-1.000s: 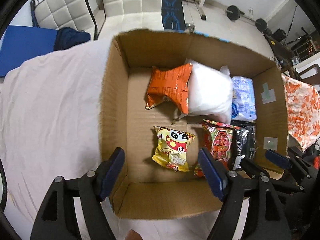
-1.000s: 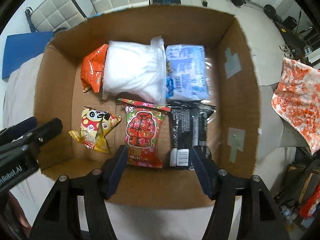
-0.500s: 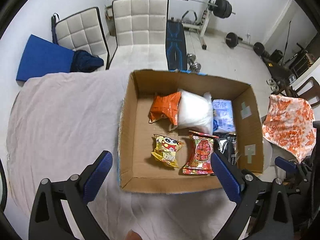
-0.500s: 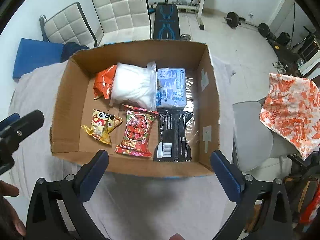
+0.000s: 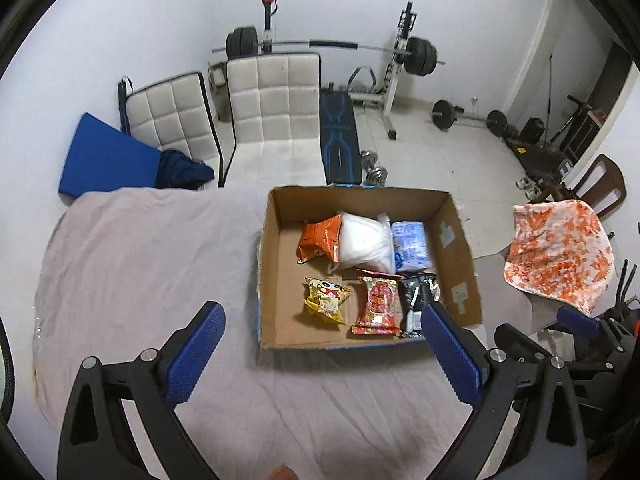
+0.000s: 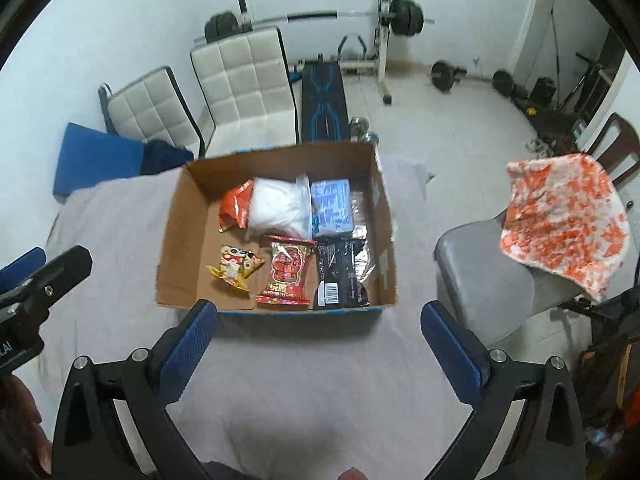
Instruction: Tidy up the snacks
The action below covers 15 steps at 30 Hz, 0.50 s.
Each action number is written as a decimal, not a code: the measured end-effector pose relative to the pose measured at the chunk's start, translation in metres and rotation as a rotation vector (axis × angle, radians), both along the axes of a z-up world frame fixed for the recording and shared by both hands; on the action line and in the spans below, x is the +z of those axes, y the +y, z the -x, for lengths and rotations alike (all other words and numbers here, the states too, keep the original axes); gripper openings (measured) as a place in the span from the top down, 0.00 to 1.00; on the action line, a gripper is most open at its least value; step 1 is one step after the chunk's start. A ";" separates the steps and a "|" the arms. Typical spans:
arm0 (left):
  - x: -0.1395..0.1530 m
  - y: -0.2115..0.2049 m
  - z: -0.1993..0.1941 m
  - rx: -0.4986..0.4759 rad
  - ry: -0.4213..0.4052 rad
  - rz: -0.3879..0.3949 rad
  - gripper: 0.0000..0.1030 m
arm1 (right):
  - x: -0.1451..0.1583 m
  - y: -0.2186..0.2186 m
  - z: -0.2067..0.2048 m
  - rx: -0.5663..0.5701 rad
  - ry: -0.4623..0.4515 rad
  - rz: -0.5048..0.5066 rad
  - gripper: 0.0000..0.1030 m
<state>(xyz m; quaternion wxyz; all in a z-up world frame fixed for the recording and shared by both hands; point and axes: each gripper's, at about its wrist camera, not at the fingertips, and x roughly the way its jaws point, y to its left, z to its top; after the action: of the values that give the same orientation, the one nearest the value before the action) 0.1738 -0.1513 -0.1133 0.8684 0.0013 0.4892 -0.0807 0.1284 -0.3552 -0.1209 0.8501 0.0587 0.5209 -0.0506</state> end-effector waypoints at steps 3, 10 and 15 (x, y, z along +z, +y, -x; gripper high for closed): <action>0.028 0.006 0.033 0.000 -0.041 0.000 0.02 | 0.032 0.007 0.033 0.010 -0.049 0.003 0.00; 0.066 0.016 0.097 0.010 -0.079 -0.019 0.02 | 0.090 0.020 0.106 0.025 -0.133 0.029 0.00; 0.083 0.019 0.127 -0.001 -0.094 -0.021 0.02 | 0.114 0.027 0.150 0.021 -0.160 0.027 0.00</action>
<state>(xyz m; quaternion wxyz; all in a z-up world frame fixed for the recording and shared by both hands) 0.0468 -0.1328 -0.0306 0.8903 0.0144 0.4489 -0.0757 -0.0213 -0.3285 -0.0072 0.8901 0.0457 0.4513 -0.0436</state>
